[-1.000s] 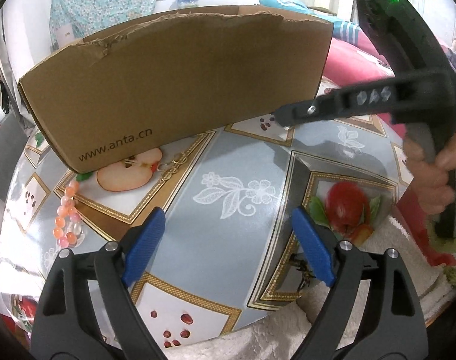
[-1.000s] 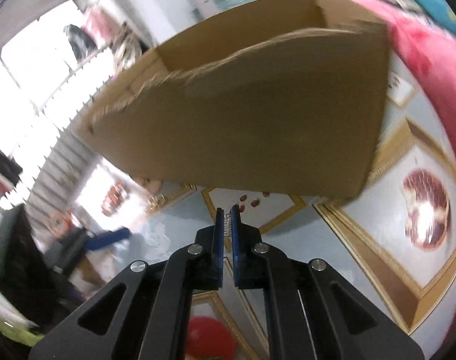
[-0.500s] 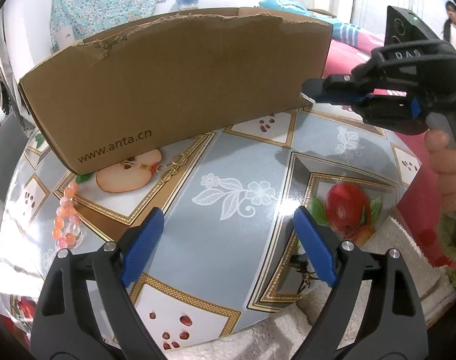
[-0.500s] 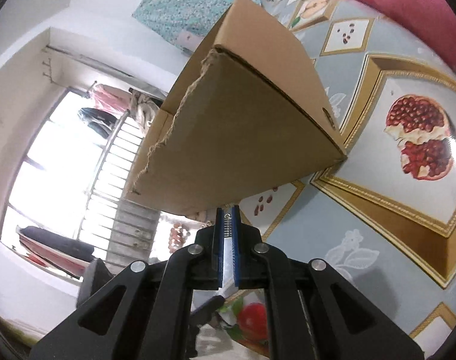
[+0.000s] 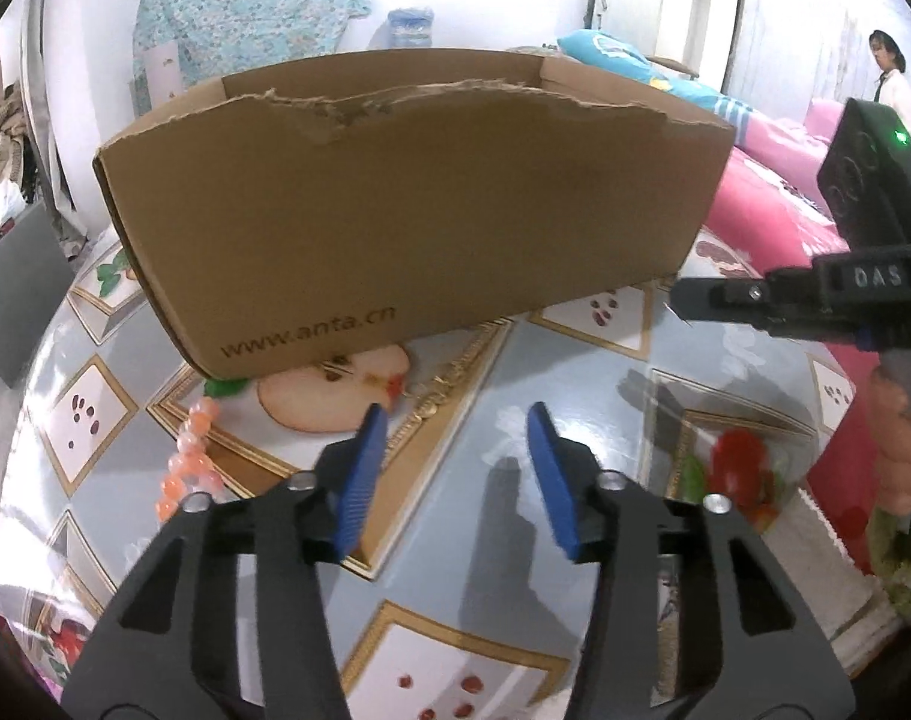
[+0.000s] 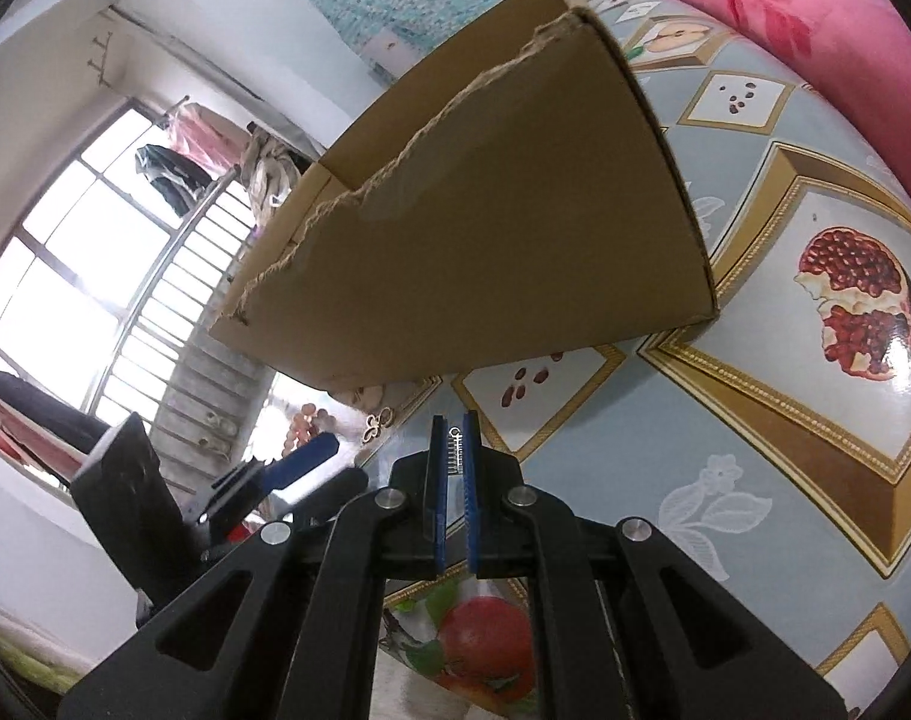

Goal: Organize jewelry
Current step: 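Move the left gripper to the small gold ring while the right gripper holds a gold charm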

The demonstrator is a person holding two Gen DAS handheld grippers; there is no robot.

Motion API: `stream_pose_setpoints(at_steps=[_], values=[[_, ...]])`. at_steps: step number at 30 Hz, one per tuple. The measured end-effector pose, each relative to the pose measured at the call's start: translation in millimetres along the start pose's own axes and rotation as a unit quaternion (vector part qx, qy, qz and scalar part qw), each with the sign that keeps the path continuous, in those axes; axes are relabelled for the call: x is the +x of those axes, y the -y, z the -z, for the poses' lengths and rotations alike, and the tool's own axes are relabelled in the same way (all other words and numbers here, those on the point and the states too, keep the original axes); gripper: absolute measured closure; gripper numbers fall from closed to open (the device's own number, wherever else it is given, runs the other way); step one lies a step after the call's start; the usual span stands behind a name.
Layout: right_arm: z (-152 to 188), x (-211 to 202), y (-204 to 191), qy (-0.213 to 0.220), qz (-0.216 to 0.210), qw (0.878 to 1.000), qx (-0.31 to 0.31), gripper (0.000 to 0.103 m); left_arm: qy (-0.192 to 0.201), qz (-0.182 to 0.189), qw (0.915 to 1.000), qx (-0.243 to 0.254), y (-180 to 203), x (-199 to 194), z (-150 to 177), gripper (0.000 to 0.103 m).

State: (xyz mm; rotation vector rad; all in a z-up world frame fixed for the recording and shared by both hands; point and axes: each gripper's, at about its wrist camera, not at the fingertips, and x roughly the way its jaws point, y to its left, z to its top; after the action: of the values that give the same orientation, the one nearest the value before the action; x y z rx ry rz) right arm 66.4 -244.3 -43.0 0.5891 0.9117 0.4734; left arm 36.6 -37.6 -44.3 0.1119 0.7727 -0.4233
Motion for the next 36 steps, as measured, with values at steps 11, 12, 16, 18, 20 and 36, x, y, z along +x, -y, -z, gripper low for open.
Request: stream_pose_setpoints(at_steps=[11,12,16,18,20,36], values=[[-2.3,33.9,-10.9,-0.009,-0.002,1.0,-0.008,0.098,0.007,-0.007,0.9985,0.054,9.9,16.8,-16.0,0.084],[-2.7,35.2,-10.6,-0.009,-0.003,1.0,-0.008,0.098,0.005,-0.008,0.9982,0.059,10.3,18.9,-17.9,0.085],[-3.0,34.4,-7.3,-0.008,-0.007,1.0,-0.008,0.098,-0.009,-0.016,0.997,0.075,15.5,31.4,-22.2,0.087],[-4.2,34.3,-6.2,-0.006,-0.008,1.0,-0.008,0.098,-0.011,-0.02,0.9965,0.08,15.8,33.4,-23.2,0.087],[-4.8,34.9,-5.5,-0.005,-0.011,1.0,-0.007,0.098,-0.014,-0.024,0.9963,0.082,14.8,34.1,-25.3,0.087],[0.4,19.7,16.5,0.005,-0.02,1.0,-0.001,0.098,-0.033,0.082,0.9944,0.059,37.6,30.9,-18.5,0.087]])
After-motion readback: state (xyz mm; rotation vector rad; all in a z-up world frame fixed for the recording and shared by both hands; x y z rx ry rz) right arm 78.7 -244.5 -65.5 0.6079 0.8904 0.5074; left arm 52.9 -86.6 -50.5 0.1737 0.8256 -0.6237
